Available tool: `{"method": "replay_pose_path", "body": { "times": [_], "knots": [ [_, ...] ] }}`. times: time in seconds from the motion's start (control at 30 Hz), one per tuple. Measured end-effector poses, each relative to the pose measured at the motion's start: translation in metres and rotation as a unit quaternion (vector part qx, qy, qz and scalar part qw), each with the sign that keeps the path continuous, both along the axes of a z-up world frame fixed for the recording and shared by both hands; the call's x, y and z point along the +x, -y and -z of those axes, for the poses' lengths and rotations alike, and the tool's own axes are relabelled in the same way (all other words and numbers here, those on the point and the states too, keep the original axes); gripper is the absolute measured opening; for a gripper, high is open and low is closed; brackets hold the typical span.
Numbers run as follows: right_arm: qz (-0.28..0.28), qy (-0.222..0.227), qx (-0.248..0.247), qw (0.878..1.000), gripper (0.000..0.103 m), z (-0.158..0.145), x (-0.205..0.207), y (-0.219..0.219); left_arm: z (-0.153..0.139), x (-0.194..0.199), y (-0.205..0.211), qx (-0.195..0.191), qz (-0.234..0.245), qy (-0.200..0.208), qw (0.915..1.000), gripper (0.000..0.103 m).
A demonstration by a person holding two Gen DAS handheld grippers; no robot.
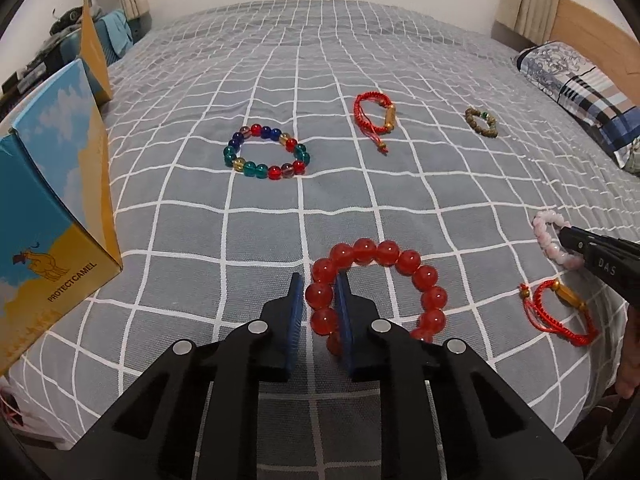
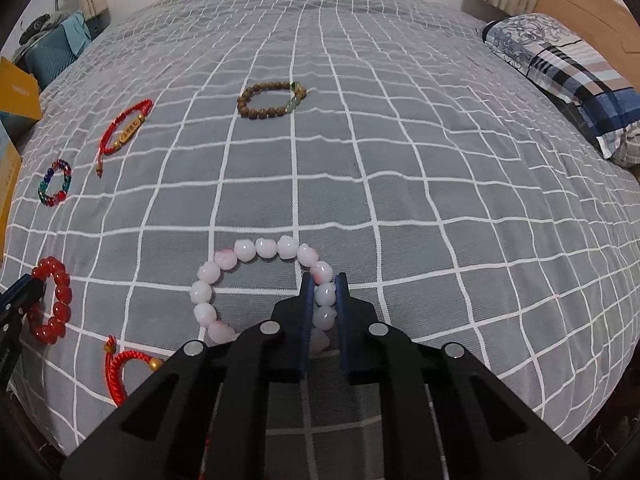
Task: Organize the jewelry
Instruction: 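Grasp red bead bracelet with left tool while right tool grasps pink-white bracelet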
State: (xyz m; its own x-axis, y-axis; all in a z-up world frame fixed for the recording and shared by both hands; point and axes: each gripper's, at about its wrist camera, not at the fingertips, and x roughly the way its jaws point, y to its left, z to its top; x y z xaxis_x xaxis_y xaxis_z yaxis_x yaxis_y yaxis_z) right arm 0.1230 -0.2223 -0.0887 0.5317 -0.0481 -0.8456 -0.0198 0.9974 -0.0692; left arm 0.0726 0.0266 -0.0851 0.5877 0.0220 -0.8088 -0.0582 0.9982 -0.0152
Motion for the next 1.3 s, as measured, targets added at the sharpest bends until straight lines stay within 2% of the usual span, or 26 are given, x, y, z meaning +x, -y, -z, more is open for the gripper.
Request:
{"method": "replay_pose_path", "body": {
  "times": [0.6, 0.97, 1.3],
  "knots": [
    [-0.005, 0.074, 0.024, 0.997, 0.010, -0.027, -0.012, -0.001, -0.025, -0.008, -0.007, -0.029, 0.002, 0.027, 0.9992, 0.013],
    [-0.014, 0.090, 0.039, 0.995, 0.010, -0.039, -0.018, -0.006, -0.046, -0.014, -0.003, -0.038, 0.010, 0.044, 0.9982, 0.013],
    [-0.022, 0.099, 0.044, 0.994, 0.010, -0.059, -0.020, -0.019, -0.065, -0.013, -0.009, -0.034, -0.013, 0.054, 0.9979, 0.013]
  ]
}}
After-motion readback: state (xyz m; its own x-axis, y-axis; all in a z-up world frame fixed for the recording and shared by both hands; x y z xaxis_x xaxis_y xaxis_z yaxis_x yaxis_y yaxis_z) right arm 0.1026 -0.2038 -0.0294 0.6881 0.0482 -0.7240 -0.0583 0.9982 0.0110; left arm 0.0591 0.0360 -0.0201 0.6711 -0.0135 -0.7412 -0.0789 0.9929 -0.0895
